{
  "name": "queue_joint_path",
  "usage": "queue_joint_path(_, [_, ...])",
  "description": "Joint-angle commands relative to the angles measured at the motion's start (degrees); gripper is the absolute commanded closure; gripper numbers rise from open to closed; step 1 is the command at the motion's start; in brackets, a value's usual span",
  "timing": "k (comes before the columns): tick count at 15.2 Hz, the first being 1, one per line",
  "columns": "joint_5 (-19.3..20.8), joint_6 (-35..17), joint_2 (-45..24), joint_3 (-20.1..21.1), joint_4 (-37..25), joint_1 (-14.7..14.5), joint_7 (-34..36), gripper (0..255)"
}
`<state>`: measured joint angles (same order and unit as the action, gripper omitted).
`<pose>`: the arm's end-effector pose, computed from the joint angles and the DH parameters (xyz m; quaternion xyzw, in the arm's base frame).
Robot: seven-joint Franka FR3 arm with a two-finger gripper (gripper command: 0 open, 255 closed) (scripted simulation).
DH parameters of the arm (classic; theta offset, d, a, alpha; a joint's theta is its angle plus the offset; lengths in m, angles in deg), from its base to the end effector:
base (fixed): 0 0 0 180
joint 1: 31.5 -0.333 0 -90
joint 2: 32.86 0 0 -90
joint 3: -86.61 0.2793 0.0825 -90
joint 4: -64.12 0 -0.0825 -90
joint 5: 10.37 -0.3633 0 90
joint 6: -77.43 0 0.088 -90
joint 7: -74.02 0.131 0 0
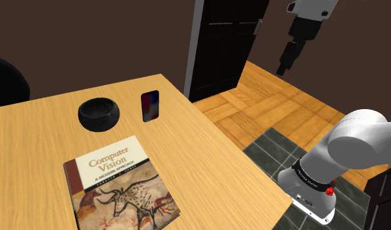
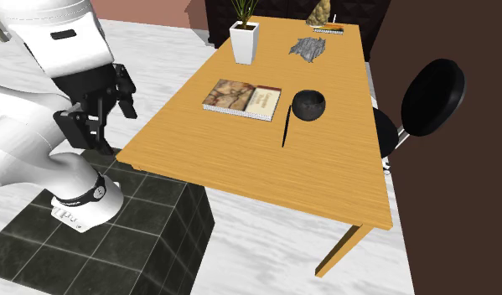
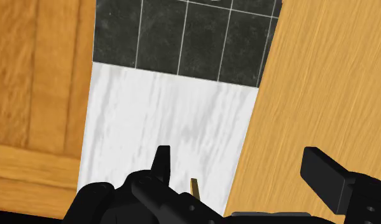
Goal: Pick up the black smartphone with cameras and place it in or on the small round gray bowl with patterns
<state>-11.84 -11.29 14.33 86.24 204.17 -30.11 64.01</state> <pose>0.2964 -0.0059 0.5106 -0.9966 -0.0728 0.0344 0.0188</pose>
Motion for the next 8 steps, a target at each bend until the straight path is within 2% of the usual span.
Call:
queue_joint_path(1, [0.0,0.0,0.0,0.0,0.0,0.0,0.0,0])
queue_joint_path(8, [-15.0,-2.0,-12.2,2.7,-2.0,0.1,15.4,0])
